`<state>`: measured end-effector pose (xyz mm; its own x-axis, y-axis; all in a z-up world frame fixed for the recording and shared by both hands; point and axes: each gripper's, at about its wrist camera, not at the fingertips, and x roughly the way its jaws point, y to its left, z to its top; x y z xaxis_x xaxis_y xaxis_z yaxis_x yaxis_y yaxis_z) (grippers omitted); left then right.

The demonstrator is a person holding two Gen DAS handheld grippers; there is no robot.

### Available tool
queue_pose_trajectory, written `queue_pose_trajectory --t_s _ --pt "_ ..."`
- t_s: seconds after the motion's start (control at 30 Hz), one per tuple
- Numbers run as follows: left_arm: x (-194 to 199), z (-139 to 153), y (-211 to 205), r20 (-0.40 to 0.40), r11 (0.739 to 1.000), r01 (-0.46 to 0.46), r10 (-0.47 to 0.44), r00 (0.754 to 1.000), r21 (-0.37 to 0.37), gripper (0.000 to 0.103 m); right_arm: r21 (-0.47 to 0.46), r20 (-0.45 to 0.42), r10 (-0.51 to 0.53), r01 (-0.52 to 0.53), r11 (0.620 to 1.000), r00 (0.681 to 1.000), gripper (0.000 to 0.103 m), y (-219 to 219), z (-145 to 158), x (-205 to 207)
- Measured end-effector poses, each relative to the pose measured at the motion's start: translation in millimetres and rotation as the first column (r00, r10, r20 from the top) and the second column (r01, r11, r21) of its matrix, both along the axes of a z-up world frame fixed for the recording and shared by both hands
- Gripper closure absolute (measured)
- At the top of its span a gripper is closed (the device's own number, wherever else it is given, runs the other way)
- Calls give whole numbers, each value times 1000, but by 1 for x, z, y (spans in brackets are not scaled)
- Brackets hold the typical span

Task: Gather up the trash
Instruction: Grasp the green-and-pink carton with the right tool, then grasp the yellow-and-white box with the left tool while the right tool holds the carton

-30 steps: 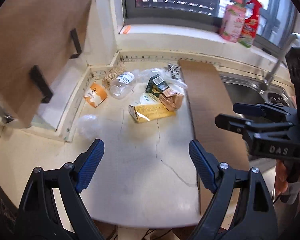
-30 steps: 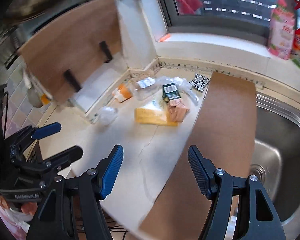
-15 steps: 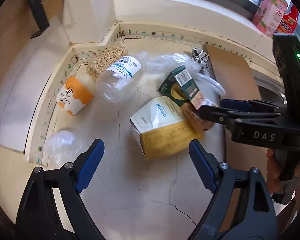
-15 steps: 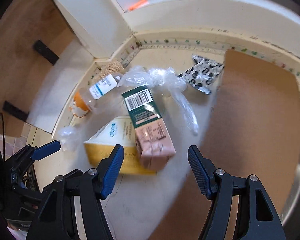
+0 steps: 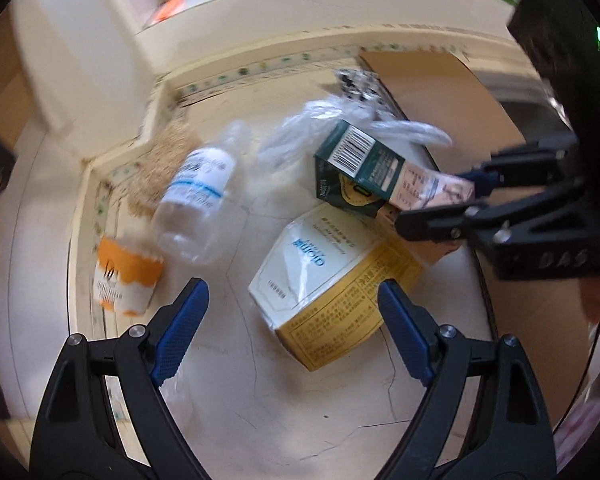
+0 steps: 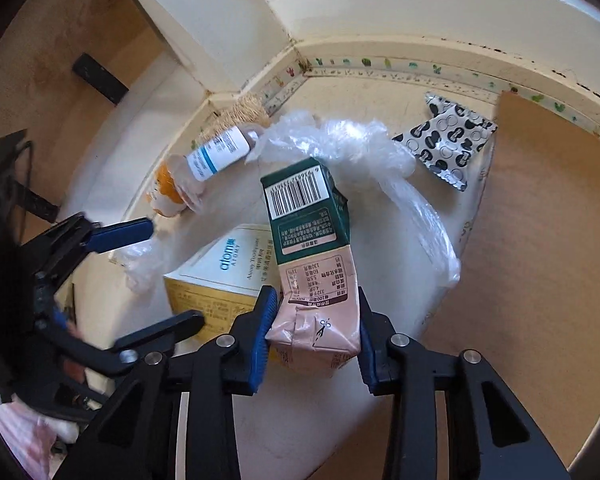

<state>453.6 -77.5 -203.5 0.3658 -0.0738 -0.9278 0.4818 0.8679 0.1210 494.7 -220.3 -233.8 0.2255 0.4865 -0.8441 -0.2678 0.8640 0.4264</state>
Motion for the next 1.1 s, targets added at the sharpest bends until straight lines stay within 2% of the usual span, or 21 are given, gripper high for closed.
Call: queue_pose_trajectory --t_s 0.1,0.2,0.43,0.57,0.67,0.73,0.83,1.1 --pt "4 -5 -9 0 996 74 -74 997 49 18 -9 1 -11 11 1000 1000 67 -5 3 -4" --pt "8 -11 -16 -14 990 122 -122 992 67 18 -4 -16 -10 10 1000 1000 67 -7 0 -4" --pt "7 -16 -21 -64 978 210 -209 976 18 18 16 -28 -18 18 1000 999 67 -9 -4 -5" --pt "-3 -21 -22 -86 962 271 -267 960 34 18 20 -30 -12 12 1000 999 67 -11 -4 -7" --pt "-15 -27 -21 -85 945 317 -311 947 74 22 15 -32 -13 13 1000 999 67 -12 -6 -7" --pt "-21 -31 -21 -61 936 337 -332 941 102 28 14 -35 -14 14 1000 999 67 -11 -7 -8" --pt "-26 -30 -23 -38 931 346 -343 938 117 30 10 -35 -12 12 1000 999 67 -9 -10 -10" --pt "-36 -25 -25 -6 939 322 -324 946 121 37 17 -25 -2 3 1000 1000 67 -3 -8 -16"
